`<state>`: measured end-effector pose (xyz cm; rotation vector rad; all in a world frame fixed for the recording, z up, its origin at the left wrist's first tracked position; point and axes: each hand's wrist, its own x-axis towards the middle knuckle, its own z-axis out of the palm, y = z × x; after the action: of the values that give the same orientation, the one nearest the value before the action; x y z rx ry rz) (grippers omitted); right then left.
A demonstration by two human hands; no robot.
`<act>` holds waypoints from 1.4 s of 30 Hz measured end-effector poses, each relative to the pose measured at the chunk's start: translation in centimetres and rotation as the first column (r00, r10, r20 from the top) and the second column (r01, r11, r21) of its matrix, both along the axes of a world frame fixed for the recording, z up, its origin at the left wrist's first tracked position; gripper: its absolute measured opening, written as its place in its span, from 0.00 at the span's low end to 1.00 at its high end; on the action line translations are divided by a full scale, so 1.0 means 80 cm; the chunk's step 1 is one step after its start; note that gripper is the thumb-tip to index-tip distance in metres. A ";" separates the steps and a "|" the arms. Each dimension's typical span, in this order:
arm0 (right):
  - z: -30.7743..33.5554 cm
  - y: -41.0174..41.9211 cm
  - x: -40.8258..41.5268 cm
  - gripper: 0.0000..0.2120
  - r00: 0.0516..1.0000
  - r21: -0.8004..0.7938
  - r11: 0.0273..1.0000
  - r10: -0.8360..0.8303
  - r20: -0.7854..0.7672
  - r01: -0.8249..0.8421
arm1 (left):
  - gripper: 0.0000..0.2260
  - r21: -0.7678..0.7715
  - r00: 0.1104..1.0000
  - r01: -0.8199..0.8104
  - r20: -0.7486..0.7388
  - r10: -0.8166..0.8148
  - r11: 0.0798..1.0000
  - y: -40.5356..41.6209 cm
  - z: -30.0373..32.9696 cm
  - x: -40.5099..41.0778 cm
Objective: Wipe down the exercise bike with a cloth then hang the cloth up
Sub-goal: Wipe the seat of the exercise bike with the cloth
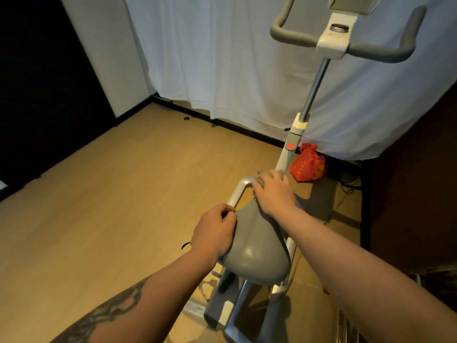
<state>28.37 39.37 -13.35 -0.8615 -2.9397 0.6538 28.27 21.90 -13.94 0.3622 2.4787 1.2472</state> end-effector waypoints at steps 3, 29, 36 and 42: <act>0.005 0.012 -0.002 0.29 0.942 0.146 0.931 0.323 0.093 -0.334 | 0.08 0.005 1.000 -0.004 0.003 0.004 1.000 -0.001 -0.001 0.000; 0.020 -0.068 0.073 0.21 0.761 -0.082 0.756 0.644 -0.082 -0.649 | 0.23 0.489 0.862 -0.314 0.506 0.029 0.814 -0.057 -0.006 0.034; 0.026 -0.141 0.081 0.16 0.809 0.075 0.814 0.581 -0.086 -0.576 | 0.27 0.550 0.802 -0.314 0.589 -0.093 0.774 -0.072 -0.015 0.016; 0.034 -0.145 0.043 0.15 0.912 0.092 0.907 0.409 0.037 -0.410 | 0.26 0.553 0.771 -0.283 0.617 -0.157 0.784 -0.080 -0.015 -0.003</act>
<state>31.79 27.80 -10.63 -0.2354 -3.1609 0.5025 28.03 15.47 -15.14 -0.0265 1.4601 1.8373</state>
